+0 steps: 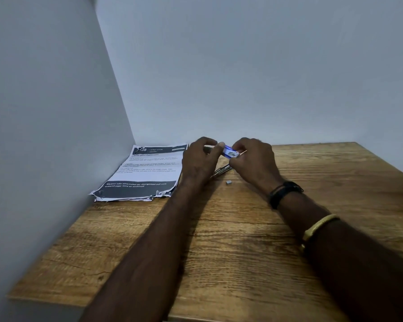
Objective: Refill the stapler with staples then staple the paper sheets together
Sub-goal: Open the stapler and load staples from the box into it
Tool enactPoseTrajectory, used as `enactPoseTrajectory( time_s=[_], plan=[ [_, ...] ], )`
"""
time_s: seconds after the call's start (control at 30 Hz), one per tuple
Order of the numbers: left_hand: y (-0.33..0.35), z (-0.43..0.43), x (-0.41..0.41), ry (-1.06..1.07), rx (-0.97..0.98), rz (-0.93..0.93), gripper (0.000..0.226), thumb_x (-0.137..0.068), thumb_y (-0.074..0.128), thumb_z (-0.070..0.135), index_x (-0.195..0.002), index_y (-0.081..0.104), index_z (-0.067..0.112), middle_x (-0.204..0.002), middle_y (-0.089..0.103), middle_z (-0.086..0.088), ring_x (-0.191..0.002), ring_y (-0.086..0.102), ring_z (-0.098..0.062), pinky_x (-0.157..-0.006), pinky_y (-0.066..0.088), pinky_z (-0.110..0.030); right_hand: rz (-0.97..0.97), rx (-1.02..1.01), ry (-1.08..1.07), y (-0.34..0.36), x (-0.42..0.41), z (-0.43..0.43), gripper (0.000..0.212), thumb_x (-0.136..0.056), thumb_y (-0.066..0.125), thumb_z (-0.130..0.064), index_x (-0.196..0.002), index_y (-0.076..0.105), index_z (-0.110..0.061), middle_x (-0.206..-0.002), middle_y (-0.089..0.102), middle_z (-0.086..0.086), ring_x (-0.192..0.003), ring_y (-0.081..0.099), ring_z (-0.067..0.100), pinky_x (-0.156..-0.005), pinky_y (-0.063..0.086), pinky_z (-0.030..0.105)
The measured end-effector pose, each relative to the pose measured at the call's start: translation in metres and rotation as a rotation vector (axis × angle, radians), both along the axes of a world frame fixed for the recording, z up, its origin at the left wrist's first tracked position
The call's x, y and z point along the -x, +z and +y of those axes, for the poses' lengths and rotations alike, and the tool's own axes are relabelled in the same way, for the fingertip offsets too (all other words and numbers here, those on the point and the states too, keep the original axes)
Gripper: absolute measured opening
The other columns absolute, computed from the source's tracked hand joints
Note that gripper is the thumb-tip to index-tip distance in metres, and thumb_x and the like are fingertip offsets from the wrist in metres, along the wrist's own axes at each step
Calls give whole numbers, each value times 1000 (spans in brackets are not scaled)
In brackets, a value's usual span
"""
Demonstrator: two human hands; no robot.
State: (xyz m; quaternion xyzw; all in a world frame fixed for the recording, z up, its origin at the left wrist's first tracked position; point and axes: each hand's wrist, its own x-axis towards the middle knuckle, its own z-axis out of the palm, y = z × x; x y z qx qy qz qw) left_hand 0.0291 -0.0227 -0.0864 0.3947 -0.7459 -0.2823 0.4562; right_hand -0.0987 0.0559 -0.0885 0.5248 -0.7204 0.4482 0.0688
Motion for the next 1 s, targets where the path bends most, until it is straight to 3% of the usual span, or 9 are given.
enactPoseTrajectory(
  time_s=[0.17,0.33,0.47,0.53,0.8,1.0],
  plan=[
    [5,-1,-2,-60,-230,185,34,-77,85,40,-94,69,15,-79,79,-6,-74,77,-25,-74,61,-39,-25,88,105,4,-5,4,28,-73,76,-14,-101,79,-15,-90,76,1,-76,71,13,-77,58,32],
    [9,-4,-5,-79,-357,296,30,-73,89,33,-86,71,12,-75,77,-6,-62,72,-11,-60,48,-24,-114,177,162,3,-4,5,31,-77,82,-10,-107,79,-10,-91,77,3,-76,74,11,-76,63,30],
    [11,-7,-7,-95,-380,332,24,-78,87,27,-71,69,14,-63,69,0,-56,65,-8,-46,44,-14,-146,213,198,2,-1,4,30,-78,86,-13,-108,80,-10,-90,76,0,-73,70,-5,-68,53,5],
    [10,-8,-8,-95,-392,336,27,-82,84,24,-69,66,9,-63,65,-3,-57,61,-10,-43,41,-13,-149,220,203,2,0,5,28,-78,85,-13,-106,81,-11,-85,74,-3,-70,66,-12,-66,47,0],
    [9,-11,-9,-38,-451,317,24,-86,79,27,-80,71,5,-69,66,-7,-57,61,-10,-54,43,-24,-82,167,221,0,0,5,30,-82,82,-10,-112,80,-11,-98,76,4,-77,66,3,-68,44,-1],
    [7,-9,-7,-75,-496,350,23,-87,79,23,-72,67,10,-51,71,4,-48,69,-3,-44,51,-15,-56,141,158,1,0,4,15,-88,76,-27,-93,83,-16,-78,71,-7,-66,59,-3,-56,37,2]
  ],
)
